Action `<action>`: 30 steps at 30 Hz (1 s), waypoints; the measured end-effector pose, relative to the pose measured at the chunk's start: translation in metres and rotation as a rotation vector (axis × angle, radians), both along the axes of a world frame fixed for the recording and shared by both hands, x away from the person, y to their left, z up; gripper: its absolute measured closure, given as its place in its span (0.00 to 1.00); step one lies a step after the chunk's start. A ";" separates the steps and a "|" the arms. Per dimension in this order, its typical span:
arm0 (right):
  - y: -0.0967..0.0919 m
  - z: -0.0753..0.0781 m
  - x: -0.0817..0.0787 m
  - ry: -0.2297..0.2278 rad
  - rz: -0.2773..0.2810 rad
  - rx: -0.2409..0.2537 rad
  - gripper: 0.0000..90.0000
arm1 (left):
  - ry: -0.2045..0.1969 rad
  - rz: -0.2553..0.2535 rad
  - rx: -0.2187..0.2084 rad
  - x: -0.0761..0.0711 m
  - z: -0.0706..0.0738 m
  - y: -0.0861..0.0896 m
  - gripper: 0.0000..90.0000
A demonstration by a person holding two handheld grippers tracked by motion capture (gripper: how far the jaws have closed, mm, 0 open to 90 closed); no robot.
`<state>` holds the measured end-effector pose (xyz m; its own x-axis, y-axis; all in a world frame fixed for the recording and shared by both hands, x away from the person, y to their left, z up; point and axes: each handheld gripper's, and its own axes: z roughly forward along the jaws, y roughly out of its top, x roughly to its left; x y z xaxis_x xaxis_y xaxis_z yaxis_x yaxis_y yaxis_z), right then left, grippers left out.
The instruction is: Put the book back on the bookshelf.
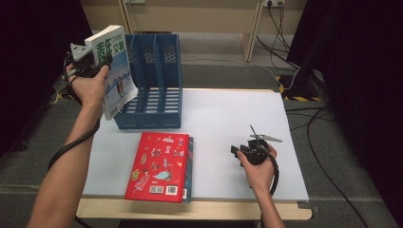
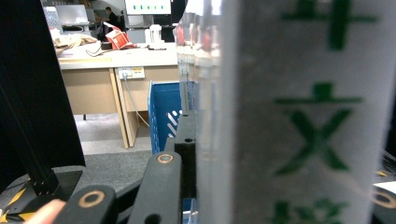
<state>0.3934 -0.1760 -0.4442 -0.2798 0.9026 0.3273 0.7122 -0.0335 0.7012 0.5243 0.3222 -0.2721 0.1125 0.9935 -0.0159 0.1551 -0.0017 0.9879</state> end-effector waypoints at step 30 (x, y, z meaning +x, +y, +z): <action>0.000 -0.001 0.001 0.001 0.003 -0.004 0.62 | 0.017 0.002 0.018 0.030 -0.012 -0.008 0.82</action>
<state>0.3948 -0.1764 -0.4450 -0.2823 0.9031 0.3236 0.7128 -0.0283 0.7008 0.5545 0.3139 -0.2839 0.1107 0.9939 -0.0005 0.1723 -0.0187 0.9849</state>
